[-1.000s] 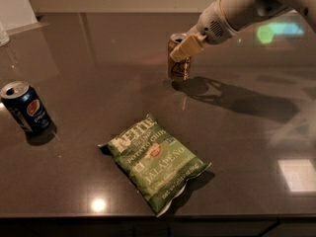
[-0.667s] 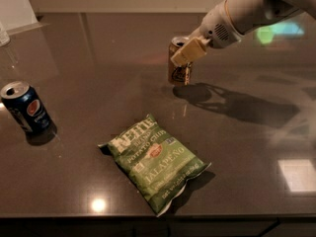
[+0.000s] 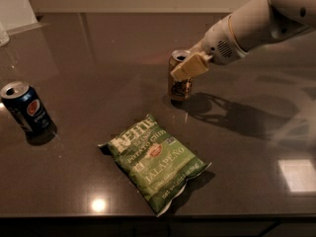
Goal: Move orange can near green jalapeno chip bag
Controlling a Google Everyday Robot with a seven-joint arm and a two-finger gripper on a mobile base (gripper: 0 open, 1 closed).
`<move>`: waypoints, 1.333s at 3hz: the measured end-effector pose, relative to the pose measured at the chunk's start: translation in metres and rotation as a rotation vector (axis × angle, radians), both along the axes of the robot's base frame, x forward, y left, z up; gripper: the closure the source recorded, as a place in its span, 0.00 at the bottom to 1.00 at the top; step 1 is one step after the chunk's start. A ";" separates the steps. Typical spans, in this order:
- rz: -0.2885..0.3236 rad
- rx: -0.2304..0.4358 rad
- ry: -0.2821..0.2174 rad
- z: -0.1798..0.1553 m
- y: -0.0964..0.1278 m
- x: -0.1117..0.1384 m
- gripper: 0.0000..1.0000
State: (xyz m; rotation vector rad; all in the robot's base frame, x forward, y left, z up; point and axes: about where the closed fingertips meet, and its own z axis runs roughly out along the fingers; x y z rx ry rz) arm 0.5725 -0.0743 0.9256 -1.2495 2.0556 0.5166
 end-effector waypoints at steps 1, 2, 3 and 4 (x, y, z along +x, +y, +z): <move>-0.017 -0.014 0.002 -0.003 -0.003 -0.014 1.00; -0.033 -0.021 0.002 -0.004 -0.004 -0.030 1.00; -0.049 -0.022 0.007 -0.006 -0.003 -0.042 0.85; -0.062 -0.014 0.007 -0.009 -0.002 -0.052 0.61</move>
Offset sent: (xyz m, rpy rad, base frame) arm -0.0464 -0.0089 -0.0075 -0.0275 0.0041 -0.0584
